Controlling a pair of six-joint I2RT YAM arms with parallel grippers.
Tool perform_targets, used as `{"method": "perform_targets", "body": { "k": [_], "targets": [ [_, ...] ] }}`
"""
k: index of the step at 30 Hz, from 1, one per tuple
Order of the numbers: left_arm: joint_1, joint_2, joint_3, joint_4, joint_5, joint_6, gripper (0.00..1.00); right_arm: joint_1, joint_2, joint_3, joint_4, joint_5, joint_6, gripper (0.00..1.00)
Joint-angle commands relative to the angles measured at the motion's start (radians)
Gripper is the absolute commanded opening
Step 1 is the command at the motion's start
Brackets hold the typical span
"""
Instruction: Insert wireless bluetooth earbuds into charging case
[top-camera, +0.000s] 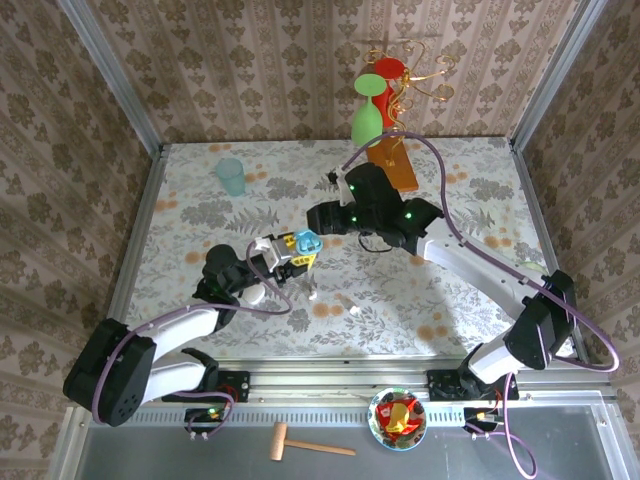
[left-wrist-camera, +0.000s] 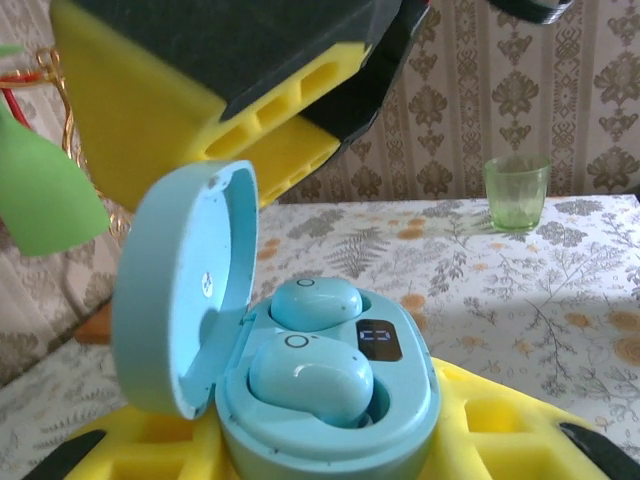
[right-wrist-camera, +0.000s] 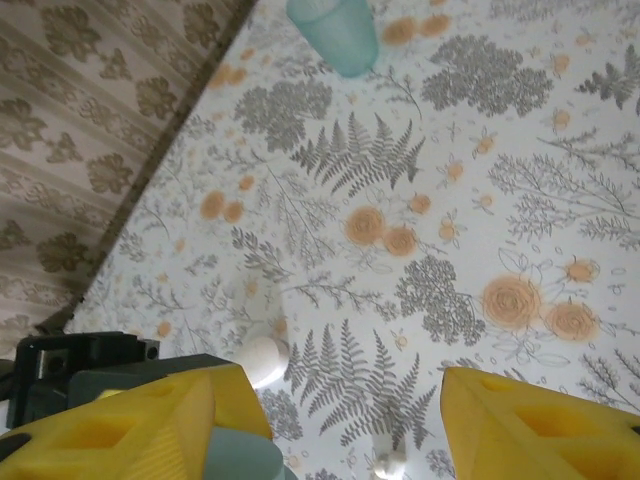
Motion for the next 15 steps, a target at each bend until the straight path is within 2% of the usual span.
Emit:
{"method": "perform_targets", "body": {
  "k": [1, 6, 9, 12, 15],
  "targets": [
    [-0.007, -0.015, 0.039, 0.001, -0.03, -0.017, 0.21, 0.005, -0.016, -0.004, -0.036, -0.03, -0.023, 0.62],
    [-0.007, -0.002, 0.045, 0.016, -0.072, -0.034, 0.21, -0.016, -0.102, -0.112, 0.062, -0.096, 0.026, 0.63],
    [-0.007, 0.014, 0.046, 0.053, -0.068, -0.056, 0.21, -0.063, -0.165, -0.219, 0.234, -0.233, 0.143, 0.64],
    [-0.006, 0.032, 0.052, 0.117, -0.057, -0.104, 0.21, -0.105, -0.192, -0.348, 0.457, -0.435, 0.306, 0.67],
    [-0.008, 0.057, 0.052, 0.201, -0.045, -0.155, 0.21, -0.119, -0.194, -0.452, 0.683, -0.553, 0.487, 0.68]
  ]
}}
